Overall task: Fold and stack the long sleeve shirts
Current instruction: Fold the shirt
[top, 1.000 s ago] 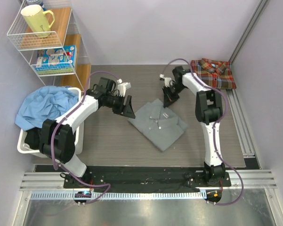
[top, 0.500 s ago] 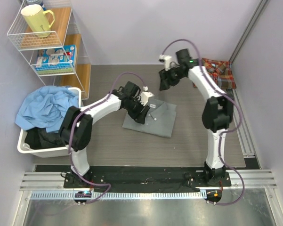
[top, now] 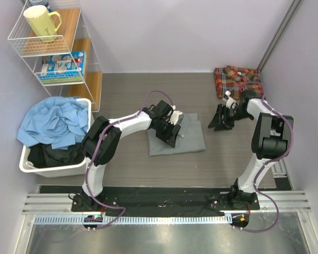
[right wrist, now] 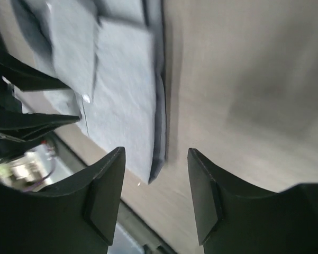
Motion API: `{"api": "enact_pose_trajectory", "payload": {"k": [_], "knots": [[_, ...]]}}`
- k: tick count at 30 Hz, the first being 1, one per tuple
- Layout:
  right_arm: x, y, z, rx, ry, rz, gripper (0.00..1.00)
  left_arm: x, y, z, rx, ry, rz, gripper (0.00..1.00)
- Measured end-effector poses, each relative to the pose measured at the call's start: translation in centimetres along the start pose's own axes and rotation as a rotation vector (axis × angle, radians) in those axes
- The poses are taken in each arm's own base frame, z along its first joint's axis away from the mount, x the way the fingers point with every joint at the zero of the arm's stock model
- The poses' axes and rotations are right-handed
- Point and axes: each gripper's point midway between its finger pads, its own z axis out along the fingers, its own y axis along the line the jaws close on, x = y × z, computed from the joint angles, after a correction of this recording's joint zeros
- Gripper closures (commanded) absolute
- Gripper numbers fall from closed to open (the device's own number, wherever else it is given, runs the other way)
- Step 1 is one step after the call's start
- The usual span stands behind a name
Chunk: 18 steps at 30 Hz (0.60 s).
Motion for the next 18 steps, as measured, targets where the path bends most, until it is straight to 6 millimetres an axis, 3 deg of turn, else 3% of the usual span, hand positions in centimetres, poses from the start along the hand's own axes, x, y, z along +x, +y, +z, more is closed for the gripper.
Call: {"api": "enact_pose_trajectory", "payload": {"k": [2, 5, 10, 13, 18], "knots": [[2.6, -0.3, 0.5, -0.023, 0.04, 0.079, 0.46, 0.1, -0.3, -0.4, 0.014, -0.016, 0.008, 0.42], [4.7, 0.5, 0.6, -0.054, 0.042, 0.124, 0.5, -0.6, -0.5, -2.1, 0.025, -0.054, 0.077, 0.41], [4.9, 1.5, 0.4, -0.093, -0.019, 0.154, 0.55, -4.2, -2.4, -4.5, -0.019, -0.144, 0.299, 0.42], [4.9, 0.9, 0.6, -0.106, -0.049, 0.218, 0.56, -4.3, -5.6, -3.5, -0.042, -0.145, 0.48, 0.45], [6.4, -1.3, 0.3, -0.101, -0.093, 0.377, 0.56, -1.0, -11.3, -0.5, -0.047, -0.082, 0.79, 0.48]]}}
